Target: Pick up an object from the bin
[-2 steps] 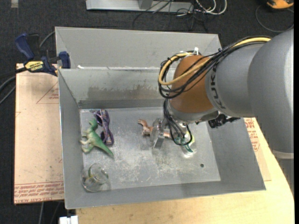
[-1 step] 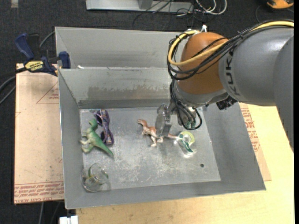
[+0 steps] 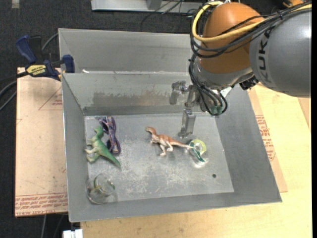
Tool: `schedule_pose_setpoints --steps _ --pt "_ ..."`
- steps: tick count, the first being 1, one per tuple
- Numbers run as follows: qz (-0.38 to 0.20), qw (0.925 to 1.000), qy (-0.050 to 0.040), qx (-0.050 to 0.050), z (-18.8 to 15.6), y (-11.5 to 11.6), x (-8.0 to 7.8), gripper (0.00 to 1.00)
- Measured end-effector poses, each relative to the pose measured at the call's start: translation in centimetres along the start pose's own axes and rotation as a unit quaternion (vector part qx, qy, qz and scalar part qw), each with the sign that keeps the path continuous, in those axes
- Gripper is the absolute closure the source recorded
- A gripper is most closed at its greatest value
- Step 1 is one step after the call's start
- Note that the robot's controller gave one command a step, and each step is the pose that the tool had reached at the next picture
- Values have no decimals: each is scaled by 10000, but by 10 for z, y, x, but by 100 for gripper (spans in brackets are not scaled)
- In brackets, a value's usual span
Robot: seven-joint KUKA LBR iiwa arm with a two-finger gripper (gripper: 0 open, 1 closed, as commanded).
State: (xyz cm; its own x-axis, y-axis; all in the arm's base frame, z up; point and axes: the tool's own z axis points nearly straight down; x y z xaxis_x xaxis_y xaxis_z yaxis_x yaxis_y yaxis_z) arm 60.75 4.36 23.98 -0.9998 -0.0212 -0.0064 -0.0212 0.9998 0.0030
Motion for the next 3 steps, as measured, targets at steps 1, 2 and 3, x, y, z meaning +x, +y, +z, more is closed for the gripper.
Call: schedule_pose_setpoints --steps 1,2,3 --pt "-4 10000 0 -1 0 0 0 0" --pt "53 10000 -27 -3 78 -2 17 0" --pt "-676 9977 -10 -5 172 -5 12 0"
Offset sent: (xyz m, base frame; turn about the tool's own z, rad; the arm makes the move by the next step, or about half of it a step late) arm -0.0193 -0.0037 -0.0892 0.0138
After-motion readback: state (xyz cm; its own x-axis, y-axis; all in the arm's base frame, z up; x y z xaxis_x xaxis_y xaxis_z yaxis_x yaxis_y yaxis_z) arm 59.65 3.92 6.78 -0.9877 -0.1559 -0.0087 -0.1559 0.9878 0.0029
